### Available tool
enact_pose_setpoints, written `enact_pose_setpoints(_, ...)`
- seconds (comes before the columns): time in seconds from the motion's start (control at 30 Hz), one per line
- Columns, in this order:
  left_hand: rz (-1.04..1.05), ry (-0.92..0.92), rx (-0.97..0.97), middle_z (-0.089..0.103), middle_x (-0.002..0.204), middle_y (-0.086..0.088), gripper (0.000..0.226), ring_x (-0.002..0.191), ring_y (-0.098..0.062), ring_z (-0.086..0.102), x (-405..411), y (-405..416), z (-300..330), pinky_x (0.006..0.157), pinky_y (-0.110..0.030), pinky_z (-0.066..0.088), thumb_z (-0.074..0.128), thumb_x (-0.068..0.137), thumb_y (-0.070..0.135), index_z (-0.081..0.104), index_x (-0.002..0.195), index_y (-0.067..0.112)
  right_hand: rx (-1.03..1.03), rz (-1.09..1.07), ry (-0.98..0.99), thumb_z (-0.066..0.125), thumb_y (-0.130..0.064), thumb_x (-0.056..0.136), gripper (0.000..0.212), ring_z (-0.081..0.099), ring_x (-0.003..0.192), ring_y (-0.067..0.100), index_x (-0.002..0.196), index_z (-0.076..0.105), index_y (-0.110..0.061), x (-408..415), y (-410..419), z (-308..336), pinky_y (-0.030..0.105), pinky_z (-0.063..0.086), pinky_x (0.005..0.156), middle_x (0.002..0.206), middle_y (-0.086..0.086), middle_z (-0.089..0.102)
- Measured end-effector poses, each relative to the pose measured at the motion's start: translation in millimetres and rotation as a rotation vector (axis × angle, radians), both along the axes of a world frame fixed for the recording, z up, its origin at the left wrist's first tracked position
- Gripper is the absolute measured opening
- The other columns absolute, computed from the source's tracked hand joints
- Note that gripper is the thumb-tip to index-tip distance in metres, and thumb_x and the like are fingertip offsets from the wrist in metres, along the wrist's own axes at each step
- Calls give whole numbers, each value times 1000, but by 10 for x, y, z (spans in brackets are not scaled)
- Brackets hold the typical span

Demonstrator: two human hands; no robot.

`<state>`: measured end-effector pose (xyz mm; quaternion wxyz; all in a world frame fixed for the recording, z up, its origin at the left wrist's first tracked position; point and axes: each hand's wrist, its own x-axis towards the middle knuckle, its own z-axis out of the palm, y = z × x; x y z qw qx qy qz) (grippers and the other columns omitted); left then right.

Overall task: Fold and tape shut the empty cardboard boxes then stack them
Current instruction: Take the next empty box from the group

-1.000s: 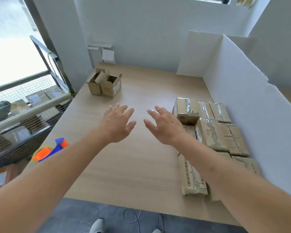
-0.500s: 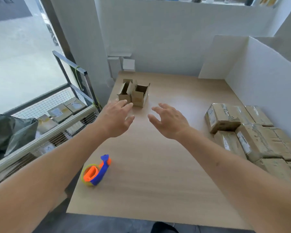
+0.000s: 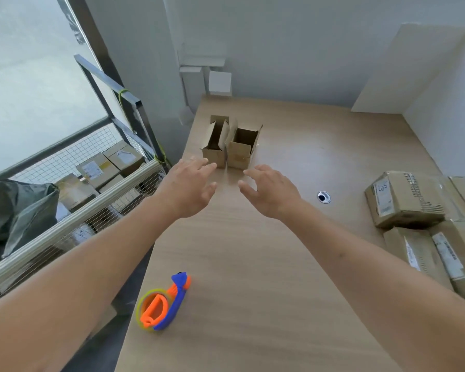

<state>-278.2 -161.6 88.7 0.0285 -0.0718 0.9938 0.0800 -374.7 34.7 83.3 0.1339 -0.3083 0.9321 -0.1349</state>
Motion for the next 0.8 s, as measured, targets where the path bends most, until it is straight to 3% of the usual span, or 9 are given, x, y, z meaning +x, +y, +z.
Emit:
enact_pose_setpoints(0.17,25,-19,70,41,158,-8,55,147,-28,36,-538,-330,-409,121,-44,30,47,105,39,41,155,16,5,-31,-49,40,-54,103,53,48,134,25,145,53,-25,-555,-387,-417,47,45,106,149,2,48)
enact_pose_setpoints(0.3,16,-45,93,40,159,-9,55,147,-28,36,-972,-607,-752,121,-43,29,48,105,37,41,155,16,45,-62,-64,42,-49,104,48,51,129,27,141,55,-20,-903,-722,-762,45,46,103,140,5,52)
enact_pose_setpoints(0.47,-25,-43,141,40,158,-9,54,144,-29,39,-1488,-927,-1105,117,-42,32,50,104,32,42,154,14,60,-136,-33,46,-43,102,45,44,136,30,142,53,-22,-1288,-1161,-1168,44,42,106,153,7,42)
enact_pose_setpoints(0.57,-32,-63,180,38,159,-10,54,145,-29,37,-1688,-1050,-1317,118,-42,30,51,104,29,40,155,14,92,-146,32,50,-37,101,47,31,147,32,145,49,-19,-1496,-1362,-1364,44,34,115,161,15,30)
enact_pose_setpoints(0.67,-50,-72,190,39,158,-9,54,145,-30,36,-1796,-1125,-1492,120,-43,30,52,103,30,41,154,14,162,-145,79,54,-37,100,67,11,156,36,159,26,-20,-1760,-1537,-1555,46,16,125,168,19,12)
enact_pose_setpoints(0.73,-60,-72,178,40,158,-9,53,144,-31,37,-1828,-1175,-1572,119,-45,32,53,103,29,43,152,14,206,-173,115,58,-31,98,75,17,154,37,161,19,-20,-1914,-1606,-1690,47,10,127,163,19,24)
enact_pose_setpoints(0.8,-72,-58,158,41,157,-12,52,142,-33,39,-1840,-1227,-1625,117,-47,34,54,101,28,46,150,12,210,-198,193,63,-16,92,65,43,136,35,152,37,-18,-1989,-1626,-1781,46,14,127,140,15,49)
